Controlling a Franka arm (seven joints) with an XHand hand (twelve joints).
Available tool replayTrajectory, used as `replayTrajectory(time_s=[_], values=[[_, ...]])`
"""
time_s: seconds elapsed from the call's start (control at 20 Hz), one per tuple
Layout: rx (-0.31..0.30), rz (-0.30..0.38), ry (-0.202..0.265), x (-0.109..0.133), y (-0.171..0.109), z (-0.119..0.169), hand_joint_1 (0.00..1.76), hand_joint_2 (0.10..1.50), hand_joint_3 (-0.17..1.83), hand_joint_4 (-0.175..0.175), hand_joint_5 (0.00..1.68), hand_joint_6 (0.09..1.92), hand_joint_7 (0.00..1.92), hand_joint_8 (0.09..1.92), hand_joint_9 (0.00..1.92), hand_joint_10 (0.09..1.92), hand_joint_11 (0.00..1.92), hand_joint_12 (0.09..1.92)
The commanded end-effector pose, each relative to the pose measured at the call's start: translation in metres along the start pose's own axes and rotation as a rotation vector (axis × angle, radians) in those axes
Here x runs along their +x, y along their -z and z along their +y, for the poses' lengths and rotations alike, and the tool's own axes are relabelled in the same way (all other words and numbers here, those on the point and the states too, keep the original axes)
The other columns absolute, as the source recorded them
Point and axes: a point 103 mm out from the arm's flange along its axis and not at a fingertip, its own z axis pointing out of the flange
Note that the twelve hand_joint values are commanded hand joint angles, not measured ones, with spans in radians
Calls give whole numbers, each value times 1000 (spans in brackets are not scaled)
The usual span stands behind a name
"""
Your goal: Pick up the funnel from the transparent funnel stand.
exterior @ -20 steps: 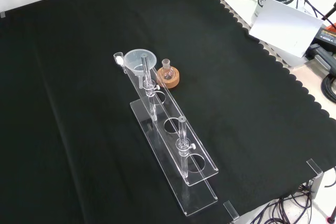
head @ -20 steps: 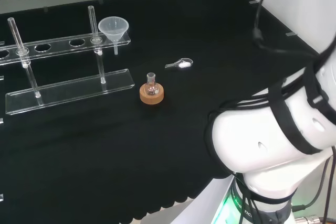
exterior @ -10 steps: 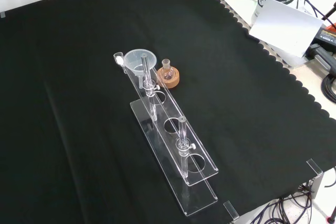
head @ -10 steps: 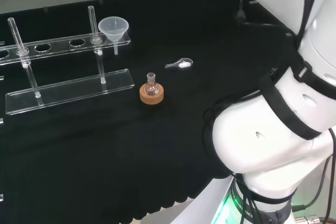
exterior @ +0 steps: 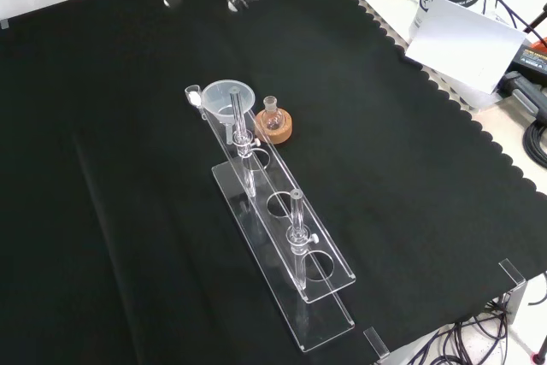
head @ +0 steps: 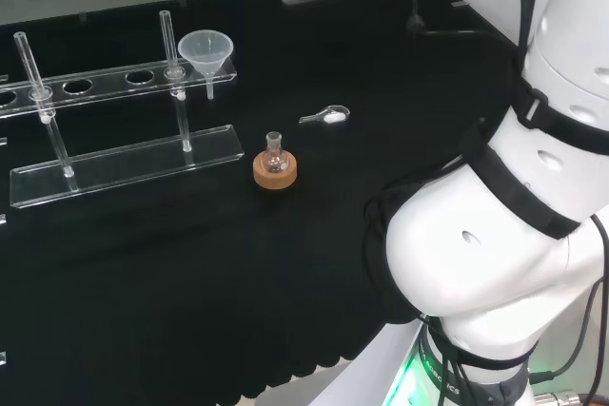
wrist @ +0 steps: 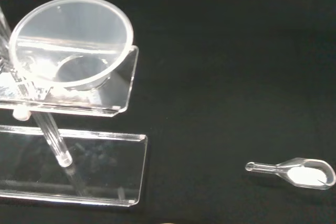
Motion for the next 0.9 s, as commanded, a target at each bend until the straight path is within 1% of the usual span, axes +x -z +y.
replayTrajectory(time_s=[0.05, 0.1, 0.2, 0.3, 0.5, 0.65, 0.75, 0.9], values=[[32, -32, 22, 28, -16, 15, 0, 1100, 369, 22, 203, 87, 41, 506, 167, 611, 147, 1363], [33, -39, 18, 31, -19, 17, 0, 1098, 367, 21, 203, 87, 41, 506, 165, 612, 145, 1365], [38, -44, 23, 36, -23, 20, 65, 1067, 341, 9, 237, 87, 103, 554, 190, 638, 133, 1379], [52, -61, 32, 42, -28, 23, 137, 1036, 311, -1, 250, 87, 120, 604, 202, 671, 121, 1395], [109, -108, 36, 56, -37, 31, 320, 954, 257, -5, 197, 87, 74, 639, 189, 701, 102, 1411], [135, -128, 43, 61, -42, 35, 410, 909, 233, -9, 165, 87, 27, 668, 162, 737, 87, 1437], [157, -133, 47, 65, -46, 37, 443, 885, 223, -11, 146, 87, 6, 659, 137, 763, 79, 1453], [208, -166, 60, 77, -50, 41, 462, 834, 199, -18, 102, 87, 0, 541, 62, 817, 80, 1497]])
